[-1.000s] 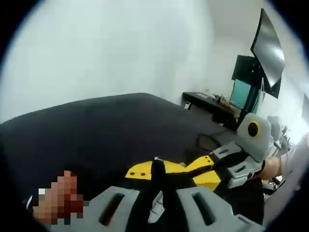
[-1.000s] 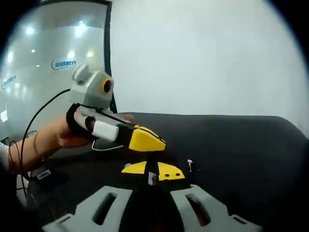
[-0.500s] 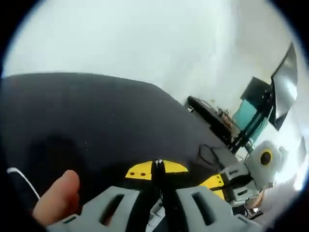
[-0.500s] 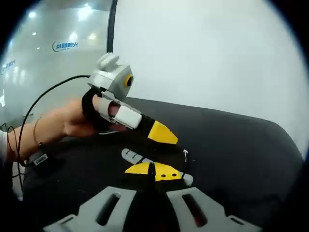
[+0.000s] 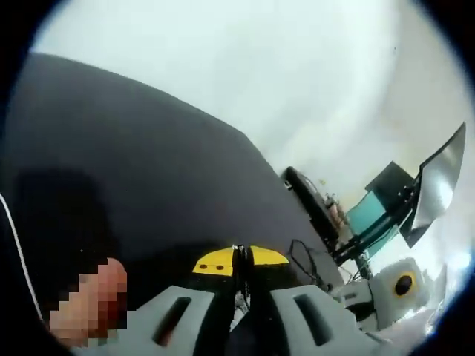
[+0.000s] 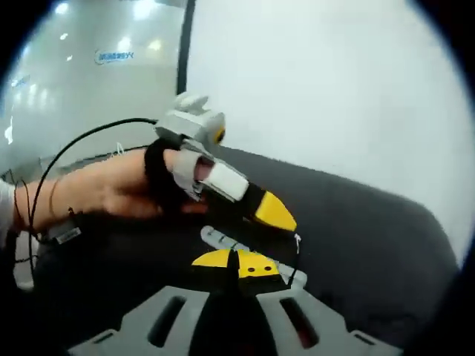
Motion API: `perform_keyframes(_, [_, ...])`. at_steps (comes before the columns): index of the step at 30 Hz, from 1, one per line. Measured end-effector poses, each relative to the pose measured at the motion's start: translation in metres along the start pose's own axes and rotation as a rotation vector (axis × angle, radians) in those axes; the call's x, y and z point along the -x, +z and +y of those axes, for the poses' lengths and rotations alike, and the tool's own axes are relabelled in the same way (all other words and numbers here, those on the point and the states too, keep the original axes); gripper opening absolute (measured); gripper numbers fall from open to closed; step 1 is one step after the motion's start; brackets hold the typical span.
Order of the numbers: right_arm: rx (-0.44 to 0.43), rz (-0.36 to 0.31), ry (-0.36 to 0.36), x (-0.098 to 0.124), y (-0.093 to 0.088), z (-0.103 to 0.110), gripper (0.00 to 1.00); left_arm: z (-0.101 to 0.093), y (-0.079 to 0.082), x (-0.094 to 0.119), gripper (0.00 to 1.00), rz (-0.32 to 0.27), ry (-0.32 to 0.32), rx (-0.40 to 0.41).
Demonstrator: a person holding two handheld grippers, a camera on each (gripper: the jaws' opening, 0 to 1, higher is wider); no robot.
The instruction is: Grab the wires, straighten them and put them on the rack
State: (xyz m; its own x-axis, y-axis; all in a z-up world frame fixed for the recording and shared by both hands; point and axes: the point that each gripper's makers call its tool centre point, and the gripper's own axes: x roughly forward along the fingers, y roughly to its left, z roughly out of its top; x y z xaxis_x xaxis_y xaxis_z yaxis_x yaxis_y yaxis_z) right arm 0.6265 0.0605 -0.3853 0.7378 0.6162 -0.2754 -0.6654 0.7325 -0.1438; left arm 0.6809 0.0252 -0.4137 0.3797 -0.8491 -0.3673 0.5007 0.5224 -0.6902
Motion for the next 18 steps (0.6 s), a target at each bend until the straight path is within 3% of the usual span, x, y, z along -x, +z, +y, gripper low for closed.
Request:
perform_keyframes(1, [0.024,-0.006,0.001,-0.001,0.002,0.003,0.0,0.005,-0.002,0.0,0.04,0.012,0.035,-0.058])
perform_keyframes(5, [0.129,0.14,-0.025,-0.011,-0.029,0.006,0.0,0.006,-0.001,0.001,0.04,-0.005,0.038,-0.039])
perform_keyframes(8, [0.111,0.109,-0.045,-0.011,-0.024,0.002,0.0,0.01,-0.005,0.003,0.04,-0.004,0.049,-0.034])
perform_keyframes(11, [0.092,0.11,-0.039,-0.01,-0.026,0.003,0.0,0.02,-0.012,0.005,0.05,0.018,0.117,-0.113])
perform_keyframes(16, [0.095,0.062,-0.071,-0.003,-0.018,-0.004,0.0,0.016,-0.015,0.007,0.05,0.009,0.113,-0.132])
perform_keyframes(18, [0.096,0.086,-0.077,-0.005,-0.023,-0.006,0.0,0.015,-0.015,0.008,0.05,0.007,0.123,-0.172])
